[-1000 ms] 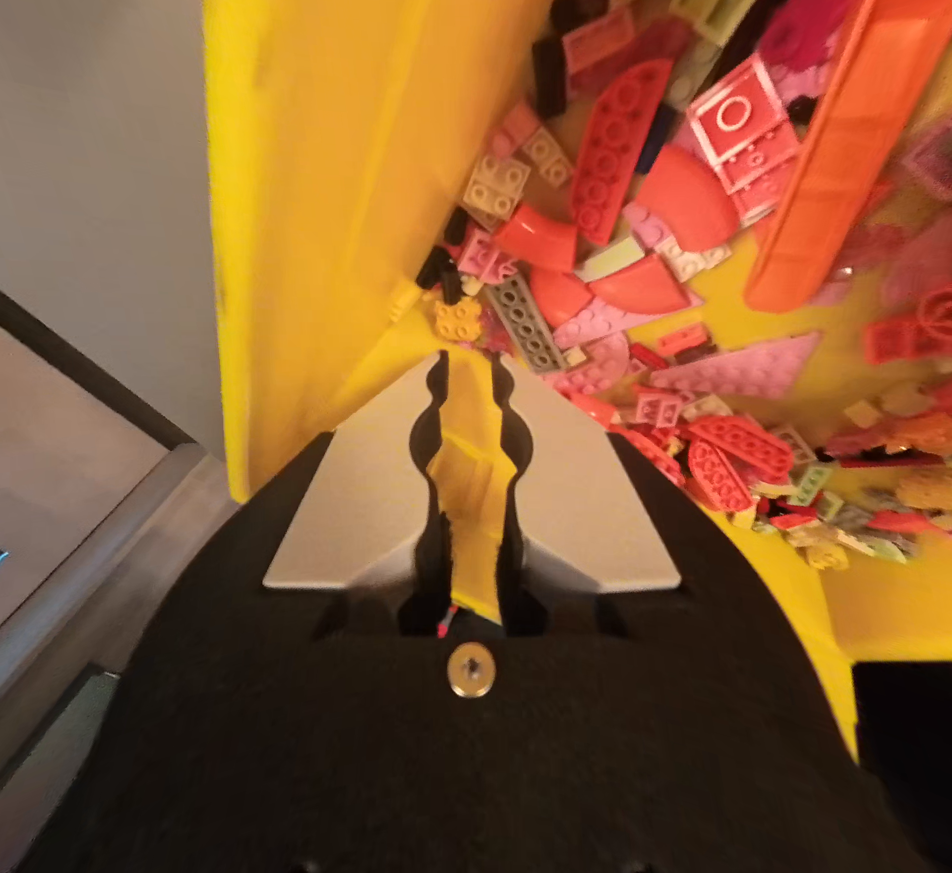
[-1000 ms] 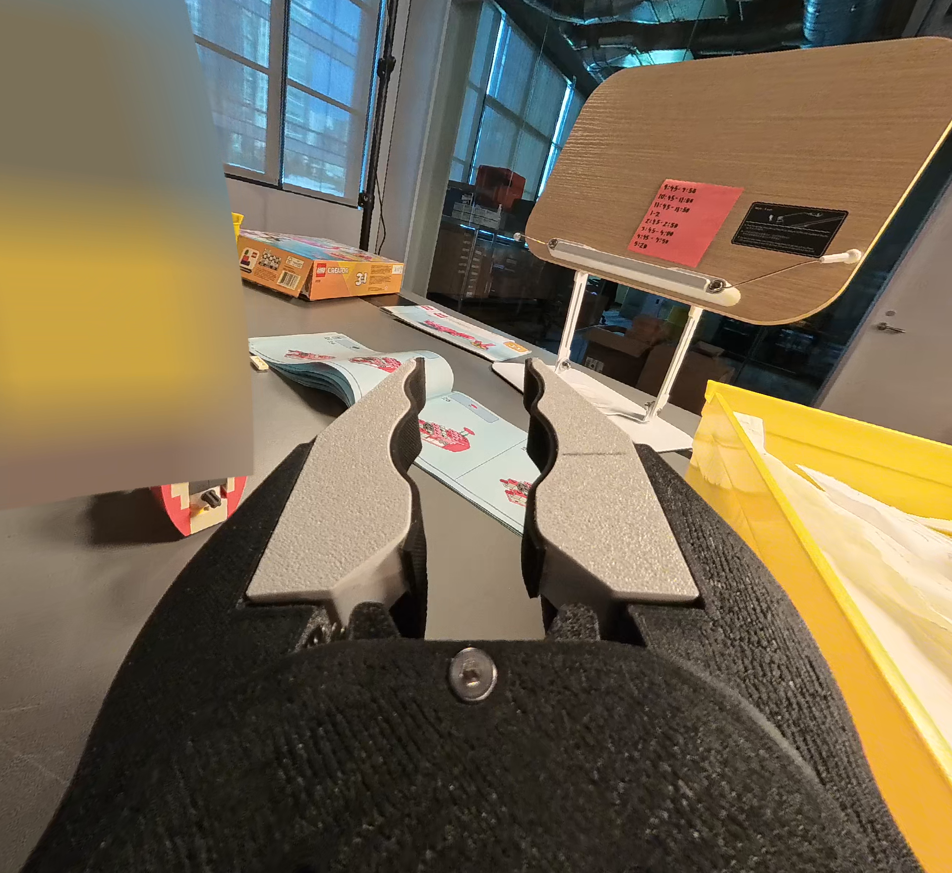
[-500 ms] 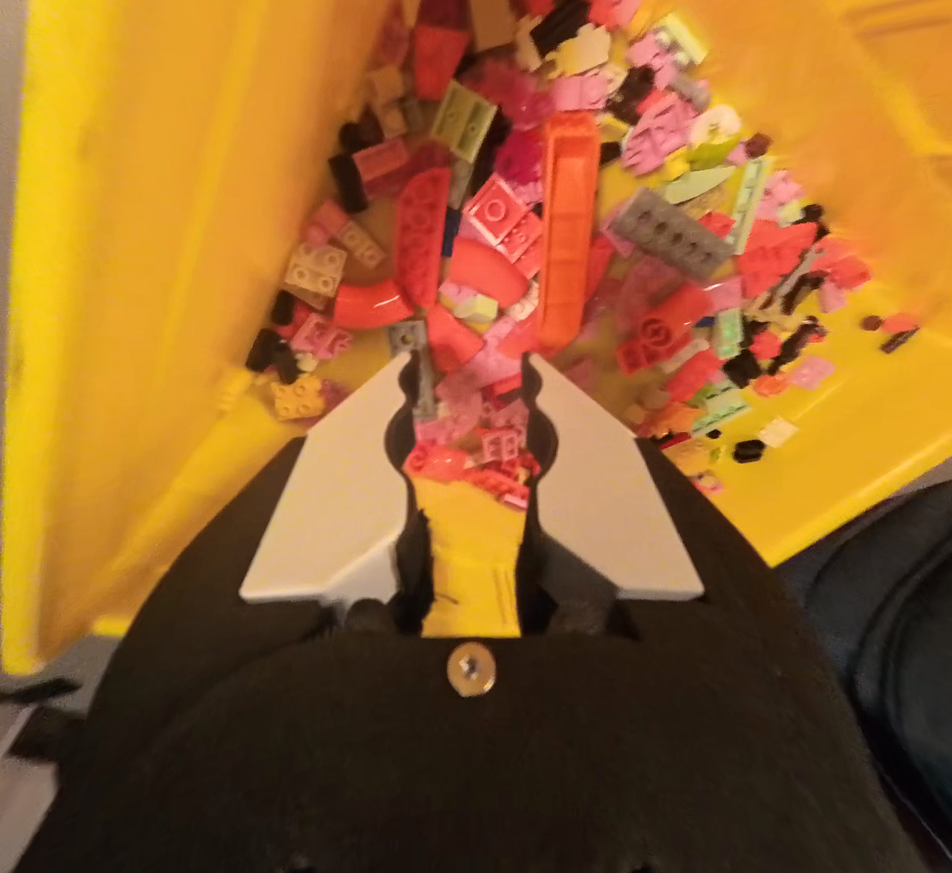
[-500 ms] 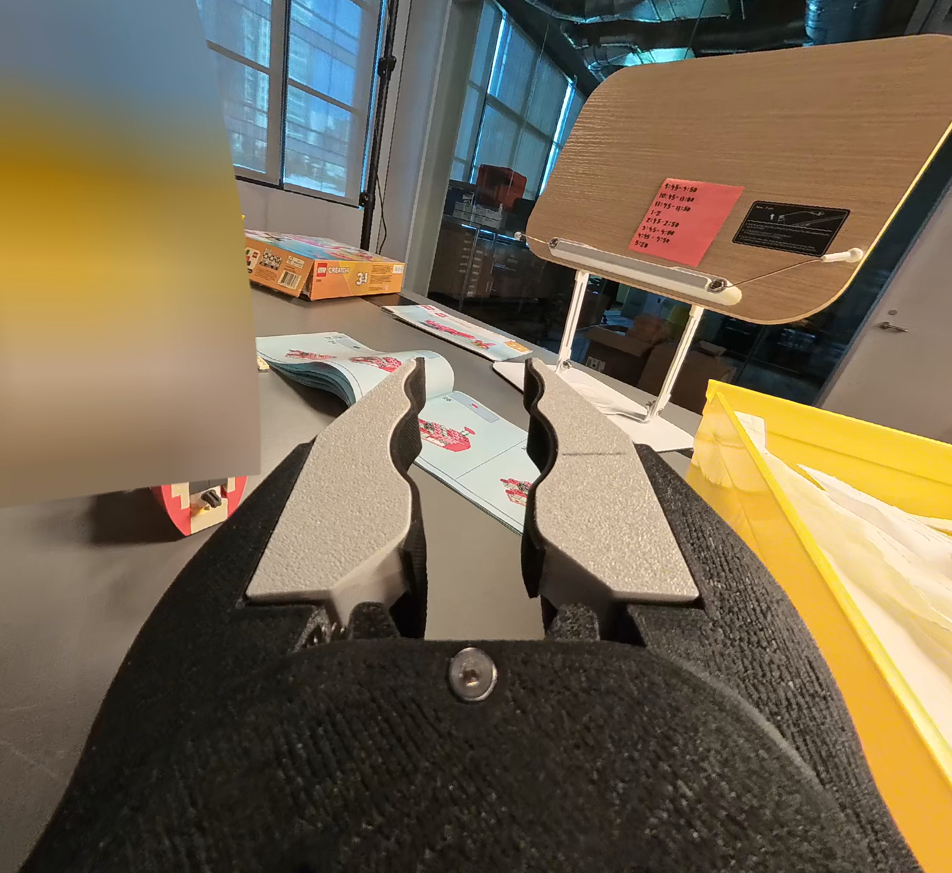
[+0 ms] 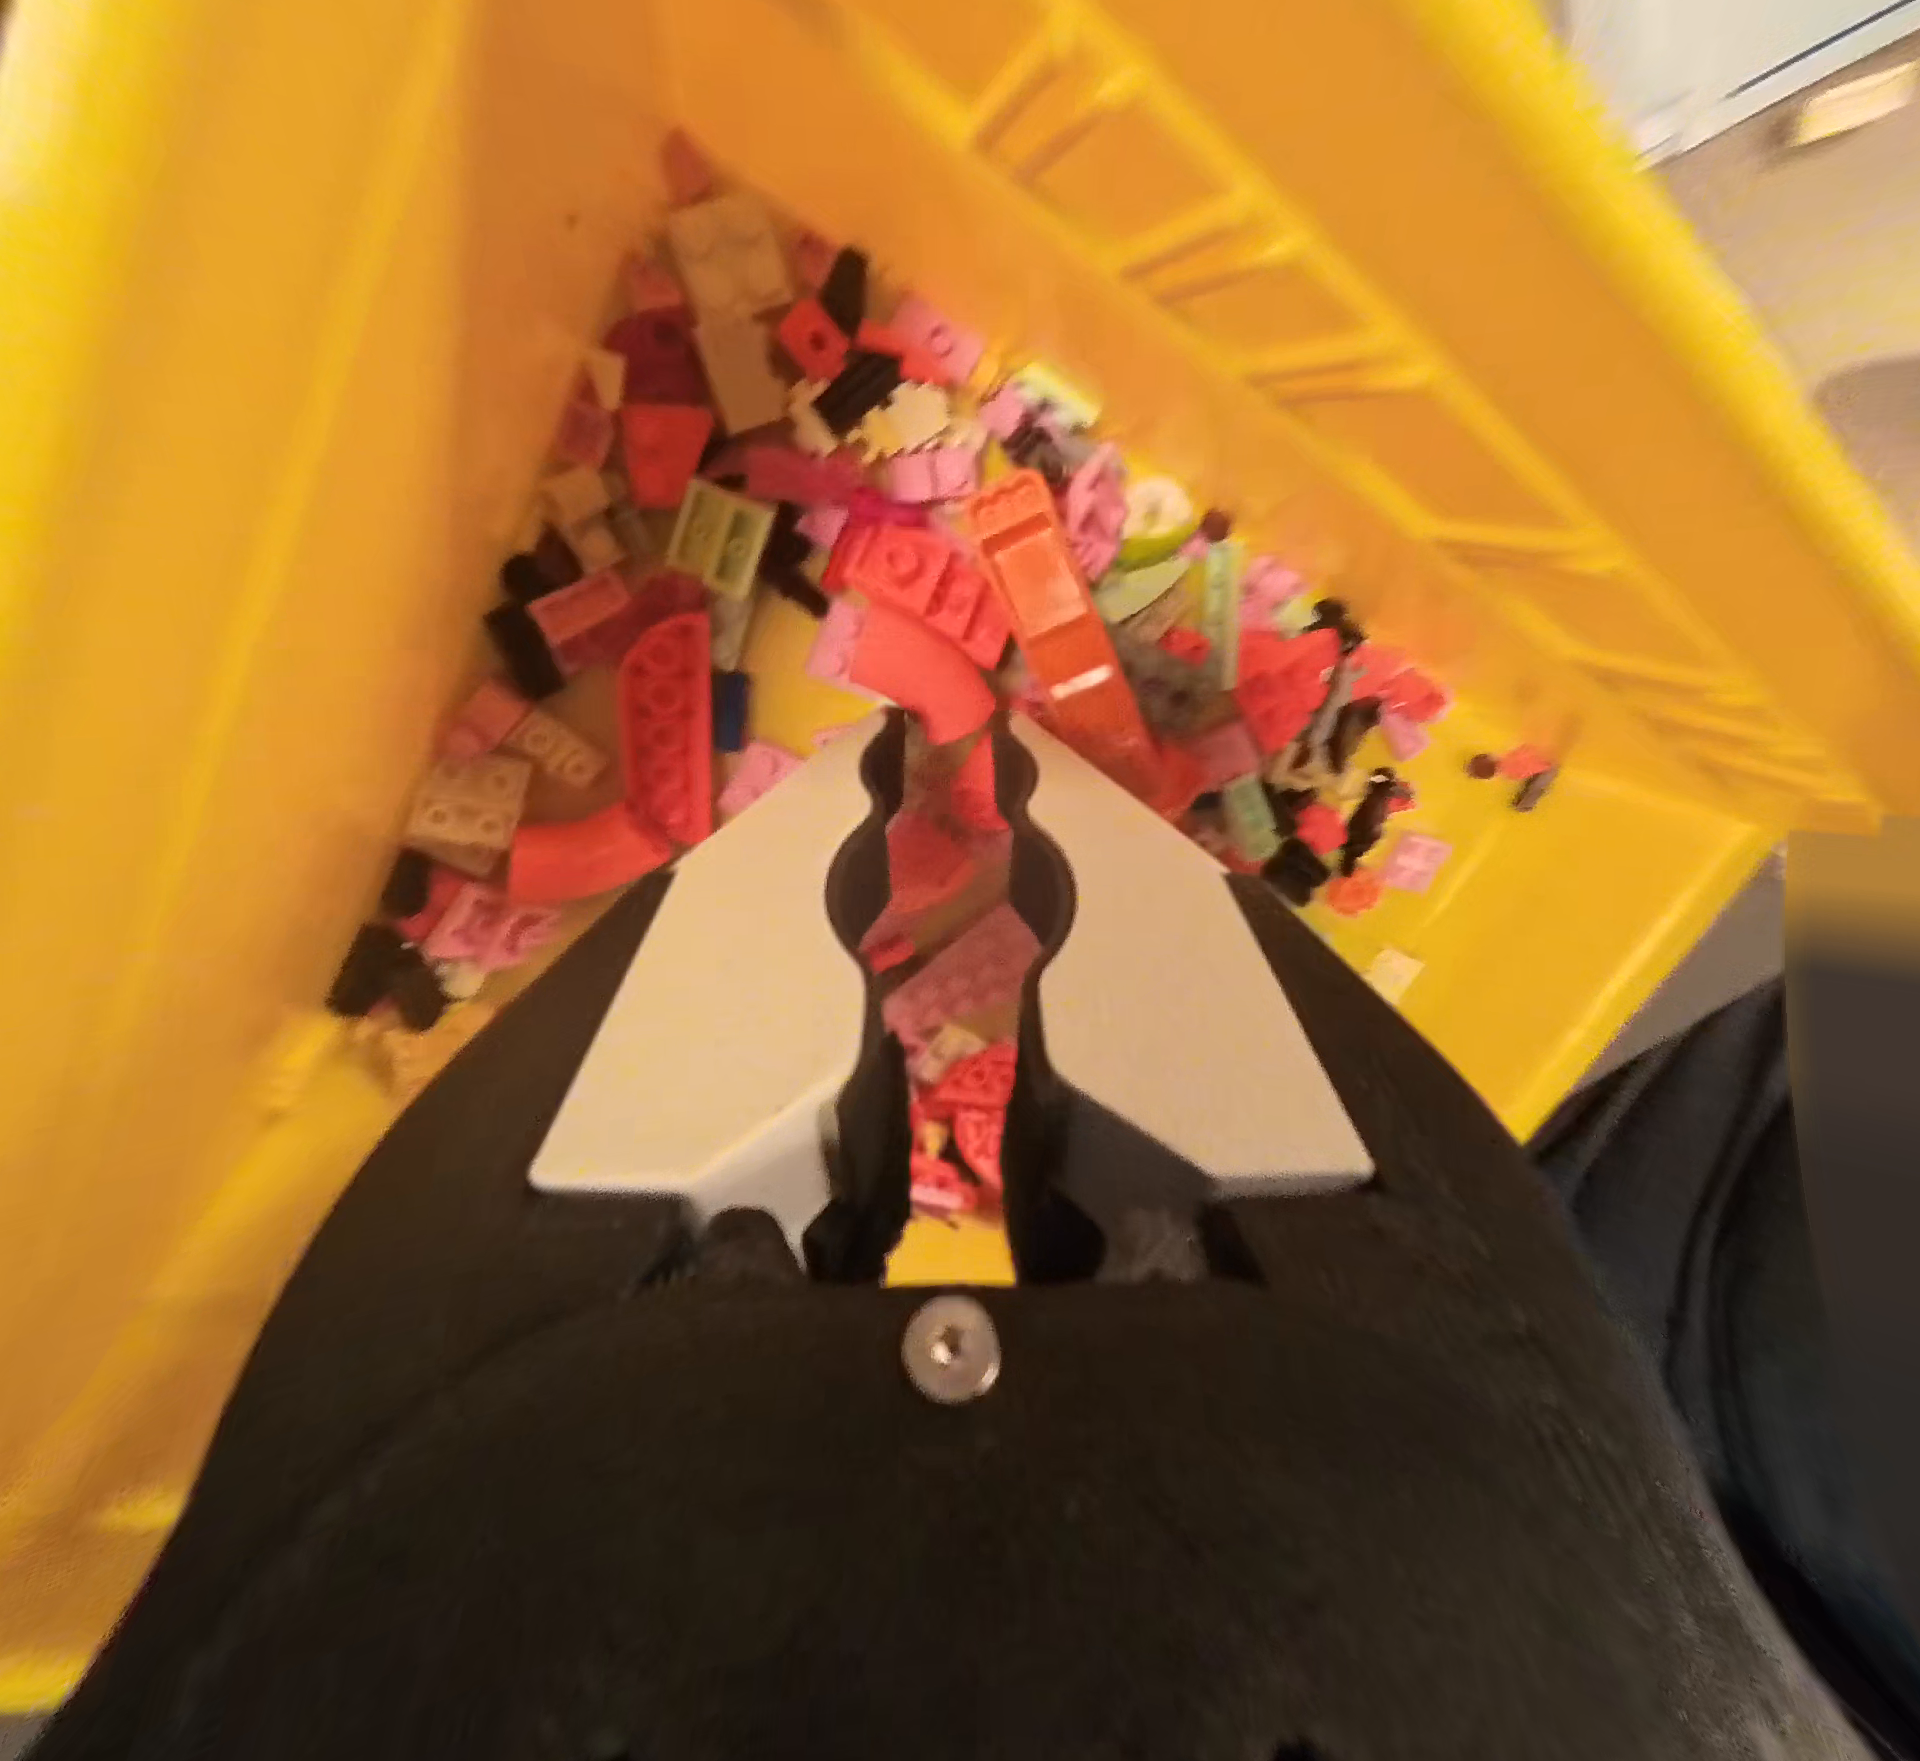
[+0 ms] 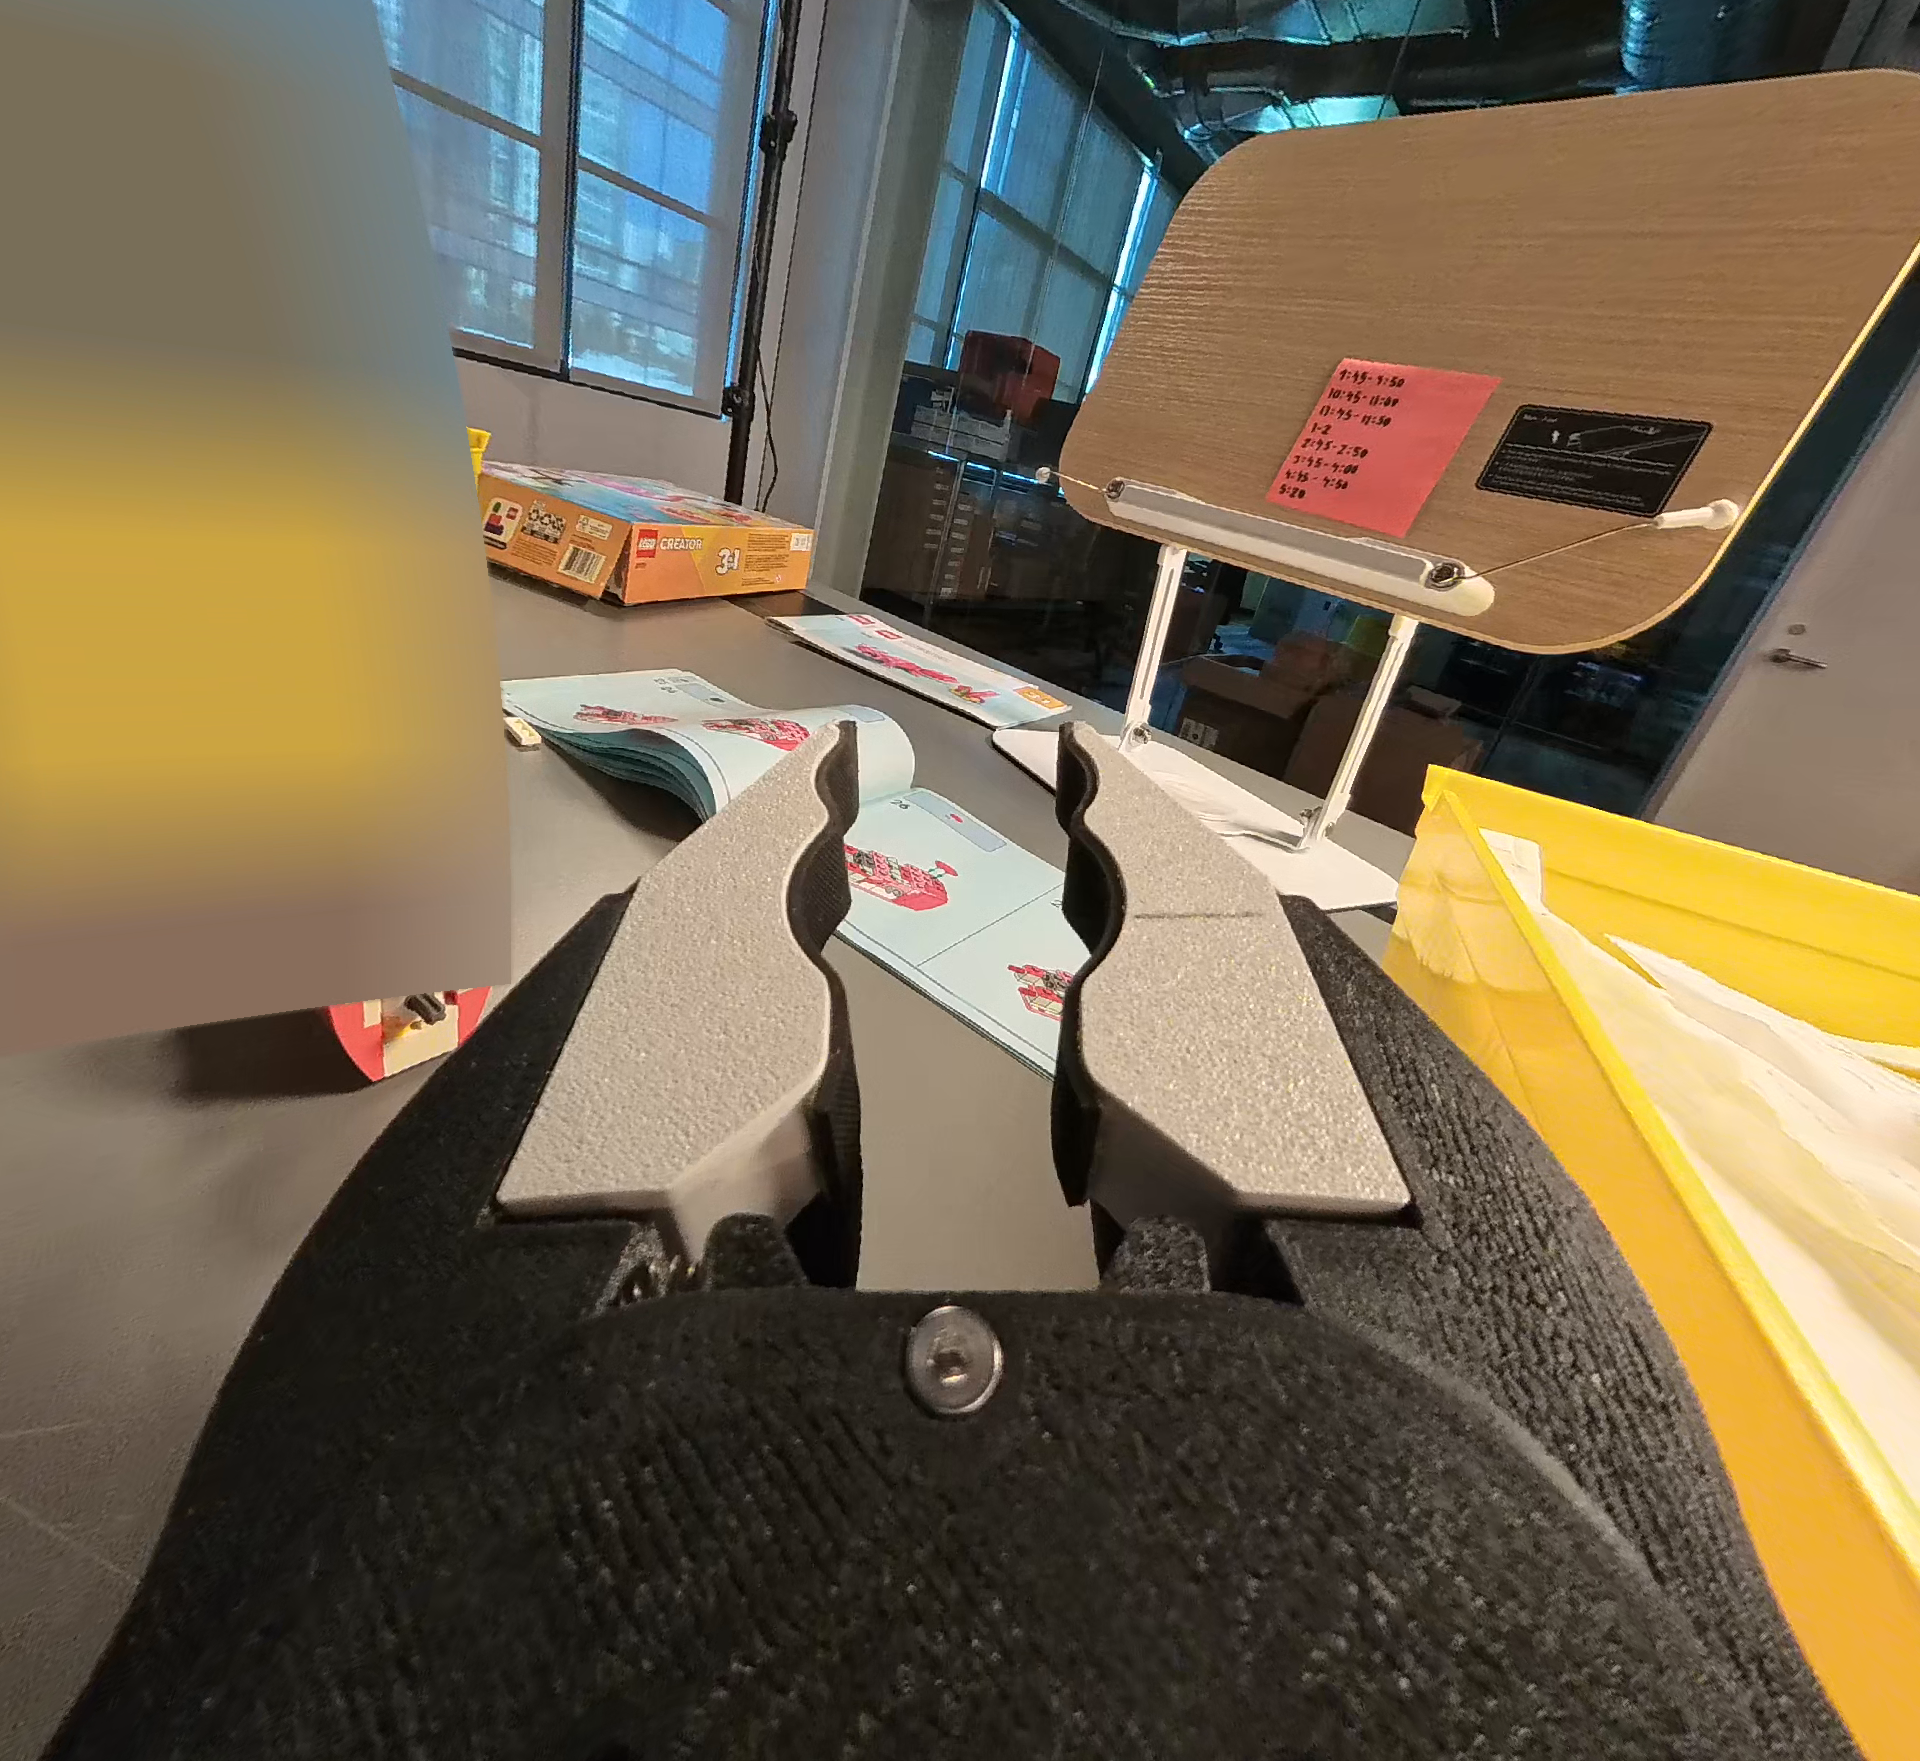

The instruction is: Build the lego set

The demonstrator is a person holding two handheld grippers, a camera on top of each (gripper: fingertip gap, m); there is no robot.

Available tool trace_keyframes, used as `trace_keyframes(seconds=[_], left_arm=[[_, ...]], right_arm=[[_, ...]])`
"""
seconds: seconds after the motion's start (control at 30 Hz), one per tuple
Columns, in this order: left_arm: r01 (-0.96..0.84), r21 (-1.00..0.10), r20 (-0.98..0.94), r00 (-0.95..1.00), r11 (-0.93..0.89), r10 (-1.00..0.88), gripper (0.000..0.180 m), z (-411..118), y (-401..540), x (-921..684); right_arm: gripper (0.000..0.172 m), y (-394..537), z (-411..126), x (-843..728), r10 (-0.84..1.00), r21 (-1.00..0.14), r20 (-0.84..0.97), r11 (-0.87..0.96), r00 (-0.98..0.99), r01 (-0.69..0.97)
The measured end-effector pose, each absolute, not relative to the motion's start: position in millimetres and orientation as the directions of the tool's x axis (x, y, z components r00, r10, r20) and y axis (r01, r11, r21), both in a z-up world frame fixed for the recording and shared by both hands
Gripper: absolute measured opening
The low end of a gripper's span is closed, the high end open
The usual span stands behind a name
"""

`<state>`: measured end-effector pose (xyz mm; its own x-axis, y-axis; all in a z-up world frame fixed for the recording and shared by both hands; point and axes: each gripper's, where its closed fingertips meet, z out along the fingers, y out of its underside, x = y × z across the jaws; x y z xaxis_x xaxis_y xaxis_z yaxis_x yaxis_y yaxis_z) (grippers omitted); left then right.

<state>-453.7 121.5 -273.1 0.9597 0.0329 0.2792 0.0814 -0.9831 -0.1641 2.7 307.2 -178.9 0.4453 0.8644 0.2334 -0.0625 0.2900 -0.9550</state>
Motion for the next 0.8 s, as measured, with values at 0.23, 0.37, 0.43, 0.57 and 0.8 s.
trace_keyframes(seconds=[0.23, 0.37, 0.43, 0.57, 0.8], left_arm=[[0.155, -0.138, 0.292, 0.95, -0.978, 0.109, 0.033, -267.5, 115.6, -463.2], [0.174, -0.13, 0.199, 0.969, -0.976, 0.147, 0.034, -273.7, 109.6, -479.1], [0.166, -0.111, 0.194, 0.971, -0.98, 0.143, 0.033, -276.6, 105.3, -477.8], [0.117, -0.02, 0.163, 0.98, -0.993, 0.112, 0.034, -283.7, 87.8, -472.7], [0.048, -0.136, 0.129, 0.991, -0.99, 0.03, 0.064, -262.6, 84.2, -451.8]], right_arm=[[0.037, 307.4, -179.1, 2.9, 0.865, -0.955, 0.234, 0.29, 0.445, -0.062], [0.037, 307.9, -179.1, 3.2, 0.865, -0.955, 0.232, 0.288, 0.445, -0.063], [0.037, 308.0, -179.1, 3.2, 0.865, -0.955, 0.232, 0.289, 0.445, -0.063], [0.037, 308.2, -179.1, 3.4, 0.865, -0.955, 0.232, 0.288, 0.446, -0.063], [0.037, 308.5, -179.1, 3.8, 0.864, -0.955, 0.233, 0.29, 0.446, -0.063]])
